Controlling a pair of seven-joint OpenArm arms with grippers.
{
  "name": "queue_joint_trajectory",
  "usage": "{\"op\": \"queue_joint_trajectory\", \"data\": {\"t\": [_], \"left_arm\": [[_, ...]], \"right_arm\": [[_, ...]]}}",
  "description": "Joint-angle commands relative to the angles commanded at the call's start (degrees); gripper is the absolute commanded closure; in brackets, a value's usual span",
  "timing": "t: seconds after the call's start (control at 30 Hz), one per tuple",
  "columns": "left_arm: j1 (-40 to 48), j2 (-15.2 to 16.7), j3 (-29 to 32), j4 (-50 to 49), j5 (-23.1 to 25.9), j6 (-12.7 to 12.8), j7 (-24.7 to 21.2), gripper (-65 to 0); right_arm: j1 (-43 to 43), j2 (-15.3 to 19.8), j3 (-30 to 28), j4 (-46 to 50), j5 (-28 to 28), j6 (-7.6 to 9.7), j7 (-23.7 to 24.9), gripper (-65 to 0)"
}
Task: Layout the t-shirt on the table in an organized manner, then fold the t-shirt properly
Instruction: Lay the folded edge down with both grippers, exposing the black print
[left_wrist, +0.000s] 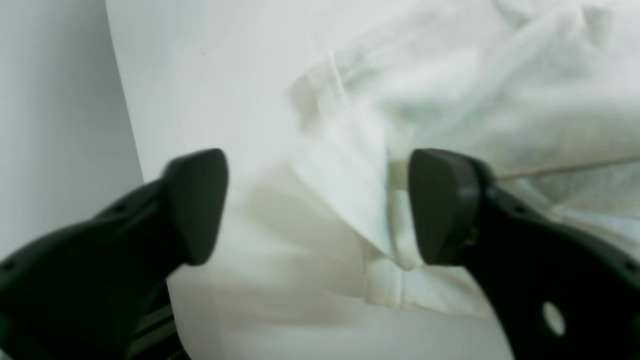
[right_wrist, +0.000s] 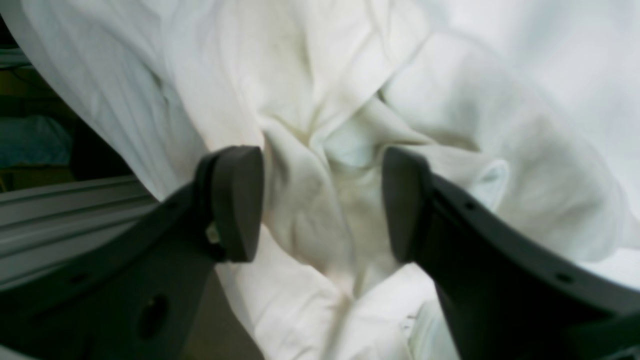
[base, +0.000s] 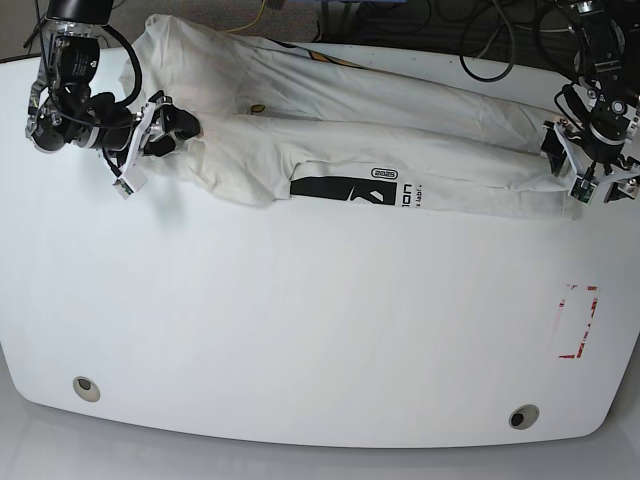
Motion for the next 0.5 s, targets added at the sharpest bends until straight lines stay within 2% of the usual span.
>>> {"op": "queue_joint_trajectory", "data": {"t": [0.17,0.3,0.5], "left_arm": [[-3.3,0.0,-4.2,0.0,-0.1,0.0,-0.1,-53.6],[-6.2,0.0,-6.9,0.4,-0.4,-0.1,-0.4,-53.6],[-12.0,0.4,-9.2,0.4,-0.6,-0.2,-0.4,-53.5]], "right_arm": [[2.1,0.3,0.2,0.0,-0.4,0.0,0.0,-36.8],[4.2,1.8,0.3,0.9,-3.0,0.0,0.0,-36.8],[7.3,1.8,0.3,5.1,-6.2,0.0,1.0,-36.7]]}}
